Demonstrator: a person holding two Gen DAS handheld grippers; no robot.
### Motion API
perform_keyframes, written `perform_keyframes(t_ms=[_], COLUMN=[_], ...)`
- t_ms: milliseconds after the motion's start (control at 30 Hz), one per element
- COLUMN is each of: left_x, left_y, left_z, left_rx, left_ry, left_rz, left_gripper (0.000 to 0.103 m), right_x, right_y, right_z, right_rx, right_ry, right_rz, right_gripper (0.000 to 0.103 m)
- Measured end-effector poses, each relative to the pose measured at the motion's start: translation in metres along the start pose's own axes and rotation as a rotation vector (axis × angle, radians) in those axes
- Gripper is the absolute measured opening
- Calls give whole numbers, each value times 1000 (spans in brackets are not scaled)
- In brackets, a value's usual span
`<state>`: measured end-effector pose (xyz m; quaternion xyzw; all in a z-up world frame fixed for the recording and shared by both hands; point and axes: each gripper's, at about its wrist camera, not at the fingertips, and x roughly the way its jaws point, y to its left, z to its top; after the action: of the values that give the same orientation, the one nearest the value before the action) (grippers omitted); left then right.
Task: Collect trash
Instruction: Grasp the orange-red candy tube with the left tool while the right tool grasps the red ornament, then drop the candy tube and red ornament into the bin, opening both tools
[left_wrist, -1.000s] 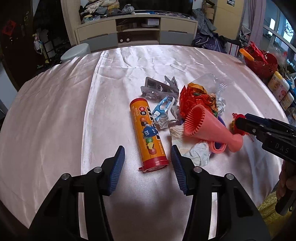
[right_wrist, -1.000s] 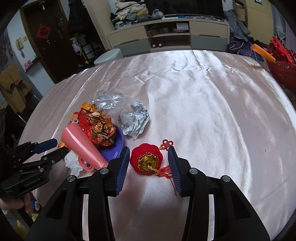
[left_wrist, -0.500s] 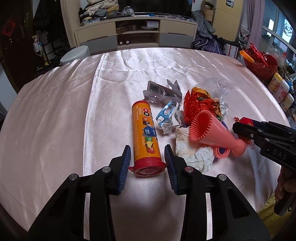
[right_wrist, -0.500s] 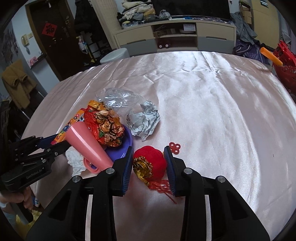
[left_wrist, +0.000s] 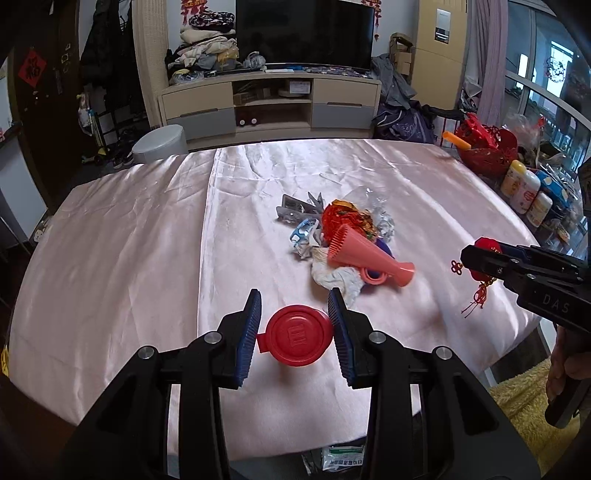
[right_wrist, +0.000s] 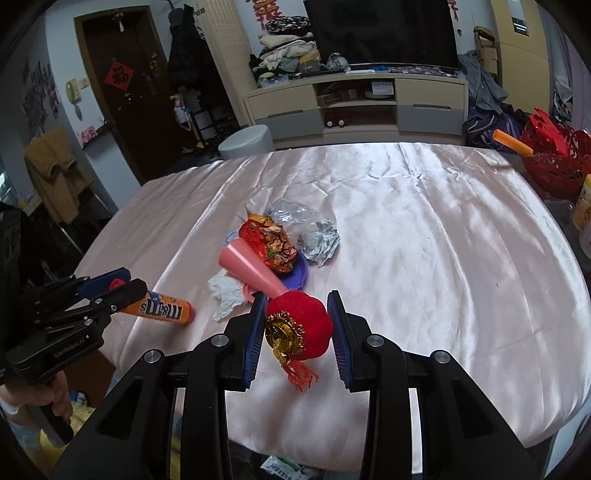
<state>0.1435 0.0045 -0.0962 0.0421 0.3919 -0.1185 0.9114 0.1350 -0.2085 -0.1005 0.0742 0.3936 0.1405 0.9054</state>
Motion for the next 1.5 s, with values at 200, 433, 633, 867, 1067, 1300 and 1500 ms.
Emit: perform_keyframes(t_ms=[200,433,633,867,1067,1300,1500], left_x=[-38,-65,-69,-53,-23,5,13], left_y=[-12,-22,-27,-36,-46,-55,-57], left_z=[-29,-70,-100,-139,-170,-195,-202], left_rx=[-15,-38,-56,-72,-88,-64,-54], left_ry=[-12,3,34,101,196,296,335], left_rz=[-19,-49,-70,-120,-165,-179,-190], left_gripper=[35,35,35,35,35,35,35], right_x=[-30,-48,-47,-30,-8,11,17], right_y=[18,30,30,27,26,19,21], right_z=[-22,-53,-87,-127,-156,-177,-179], right_rx=[-24,-28,-11,22,28,51,40], right_ry=[-2,10,55,130,202,271,297], right_rz=[16,22,24,51,54,42,40], right_gripper=[35,35,35,35,35,35,35])
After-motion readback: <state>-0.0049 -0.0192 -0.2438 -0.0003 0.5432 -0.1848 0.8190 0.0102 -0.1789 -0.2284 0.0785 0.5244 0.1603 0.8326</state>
